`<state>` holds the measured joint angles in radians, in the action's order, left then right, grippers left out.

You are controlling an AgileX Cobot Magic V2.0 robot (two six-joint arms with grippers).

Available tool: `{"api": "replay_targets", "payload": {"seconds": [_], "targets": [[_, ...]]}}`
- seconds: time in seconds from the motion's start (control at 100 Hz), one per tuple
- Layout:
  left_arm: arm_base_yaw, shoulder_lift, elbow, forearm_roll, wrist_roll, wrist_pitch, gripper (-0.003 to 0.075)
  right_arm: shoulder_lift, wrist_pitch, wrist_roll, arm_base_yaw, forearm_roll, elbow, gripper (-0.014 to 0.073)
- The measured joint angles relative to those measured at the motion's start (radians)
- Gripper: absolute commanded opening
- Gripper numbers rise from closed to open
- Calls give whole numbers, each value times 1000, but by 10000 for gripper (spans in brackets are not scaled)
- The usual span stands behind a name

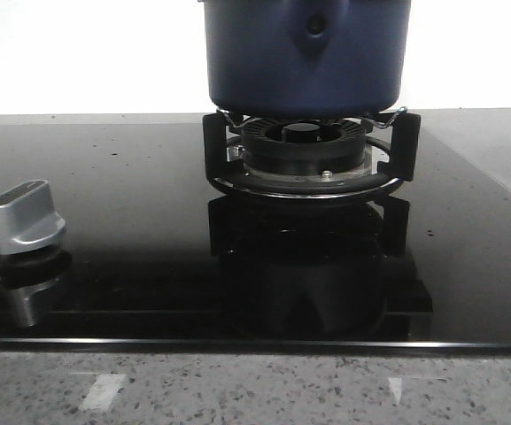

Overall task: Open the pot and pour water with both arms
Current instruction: 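Lower the left gripper and close it on the blue lid handle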

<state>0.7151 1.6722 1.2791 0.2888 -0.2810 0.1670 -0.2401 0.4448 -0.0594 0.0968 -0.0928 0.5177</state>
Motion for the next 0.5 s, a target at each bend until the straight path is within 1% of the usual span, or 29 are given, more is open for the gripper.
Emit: {"api": "replay_targets", "payload": {"seconds": [0.5], "targets": [[0, 57, 5, 0, -2, 127, 512, 0, -11, 0, 0, 1, 0, 446]]}}
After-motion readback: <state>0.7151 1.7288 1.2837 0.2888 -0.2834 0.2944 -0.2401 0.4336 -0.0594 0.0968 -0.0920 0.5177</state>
